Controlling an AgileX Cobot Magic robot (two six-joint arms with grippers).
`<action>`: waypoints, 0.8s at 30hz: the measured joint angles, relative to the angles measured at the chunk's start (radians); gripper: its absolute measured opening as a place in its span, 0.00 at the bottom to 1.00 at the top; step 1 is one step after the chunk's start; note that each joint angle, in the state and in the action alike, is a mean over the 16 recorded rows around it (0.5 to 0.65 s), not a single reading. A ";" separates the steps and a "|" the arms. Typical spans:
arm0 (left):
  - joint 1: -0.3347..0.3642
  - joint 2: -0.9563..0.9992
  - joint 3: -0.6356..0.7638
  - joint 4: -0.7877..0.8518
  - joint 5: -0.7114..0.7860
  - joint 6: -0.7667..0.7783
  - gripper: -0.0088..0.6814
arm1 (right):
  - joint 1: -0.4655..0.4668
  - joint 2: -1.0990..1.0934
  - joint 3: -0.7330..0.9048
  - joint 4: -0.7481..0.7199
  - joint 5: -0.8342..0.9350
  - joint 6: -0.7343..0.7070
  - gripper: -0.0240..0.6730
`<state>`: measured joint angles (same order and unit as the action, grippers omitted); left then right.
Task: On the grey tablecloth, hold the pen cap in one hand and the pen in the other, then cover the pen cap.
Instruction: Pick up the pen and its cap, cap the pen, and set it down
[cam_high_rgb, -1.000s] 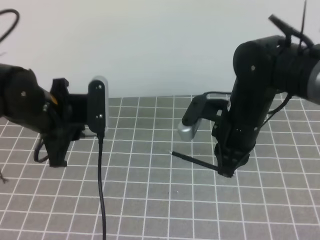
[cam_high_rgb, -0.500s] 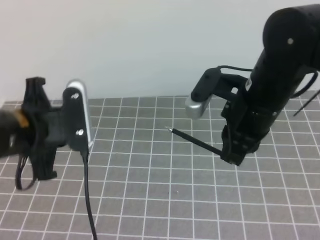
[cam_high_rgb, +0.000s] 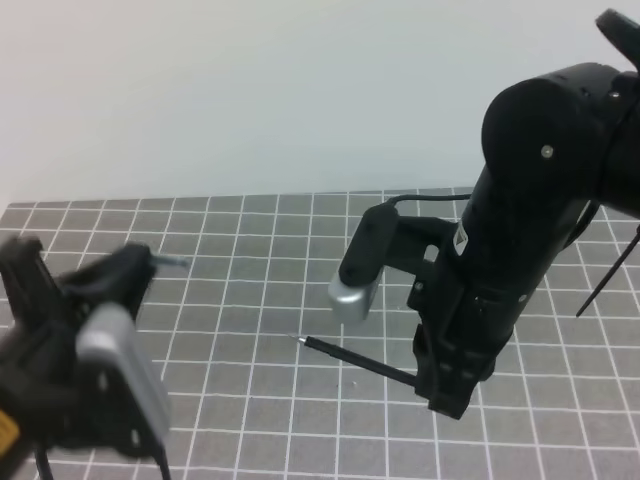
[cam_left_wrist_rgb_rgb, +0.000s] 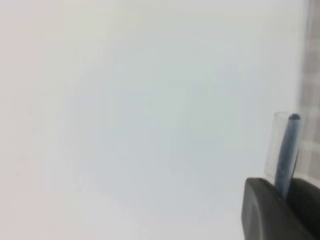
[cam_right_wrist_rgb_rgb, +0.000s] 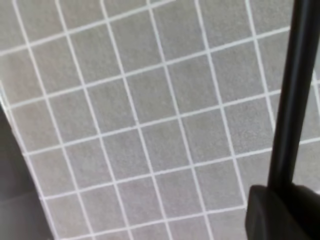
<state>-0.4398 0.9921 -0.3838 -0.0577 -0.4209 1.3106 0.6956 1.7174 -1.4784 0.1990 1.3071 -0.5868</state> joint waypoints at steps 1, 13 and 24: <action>-0.009 -0.008 0.024 0.004 -0.033 0.001 0.01 | 0.007 -0.005 0.001 0.000 0.000 0.005 0.03; -0.065 -0.032 0.140 0.048 -0.140 0.003 0.01 | 0.040 -0.089 0.003 0.052 0.000 0.051 0.03; -0.073 -0.032 0.141 0.104 -0.171 0.004 0.01 | 0.063 -0.120 0.004 0.110 0.000 0.096 0.03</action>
<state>-0.5132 0.9600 -0.2425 0.0466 -0.5916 1.3142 0.7585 1.5974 -1.4741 0.3086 1.3071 -0.4908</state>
